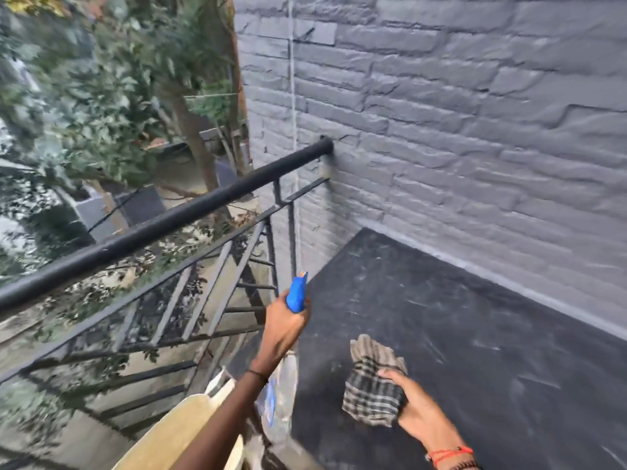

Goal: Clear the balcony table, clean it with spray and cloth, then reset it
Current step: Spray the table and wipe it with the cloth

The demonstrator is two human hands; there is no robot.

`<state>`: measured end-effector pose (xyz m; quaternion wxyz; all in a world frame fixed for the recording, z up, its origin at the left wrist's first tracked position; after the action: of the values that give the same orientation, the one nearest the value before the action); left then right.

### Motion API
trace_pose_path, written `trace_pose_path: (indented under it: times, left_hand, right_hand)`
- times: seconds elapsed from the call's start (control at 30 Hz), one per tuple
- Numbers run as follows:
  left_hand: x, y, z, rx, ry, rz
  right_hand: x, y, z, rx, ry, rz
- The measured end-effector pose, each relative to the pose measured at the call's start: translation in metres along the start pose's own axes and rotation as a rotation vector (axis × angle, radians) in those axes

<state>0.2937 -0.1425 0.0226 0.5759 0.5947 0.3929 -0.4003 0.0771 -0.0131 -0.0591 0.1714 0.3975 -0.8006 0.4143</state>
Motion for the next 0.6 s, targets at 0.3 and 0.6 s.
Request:
trace_pose_path:
  times: [0.3,0.6]
  left_hand:
    - [-0.045,-0.115,0.053,0.151,0.027,0.025]
    - [-0.062,-0.186,0.119,0.254,0.136,-0.014]
  right_hand:
    - [0.077,0.078,-0.003,-0.089,0.072,0.141]
    - [0.107,0.113,0.016,-0.135,0.071,0.237]
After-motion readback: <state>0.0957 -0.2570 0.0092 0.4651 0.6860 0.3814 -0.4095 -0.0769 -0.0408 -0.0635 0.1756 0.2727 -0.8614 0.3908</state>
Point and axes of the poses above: each hand's wrist, its own z-axis towards the middle knuckle, its own y-axis out of the back of the hand, x = y × z, the point moved 4 cm from there along z, towards the middle knuckle, and after that the axes turned 6 degrees about x, right-handed, at the moved point
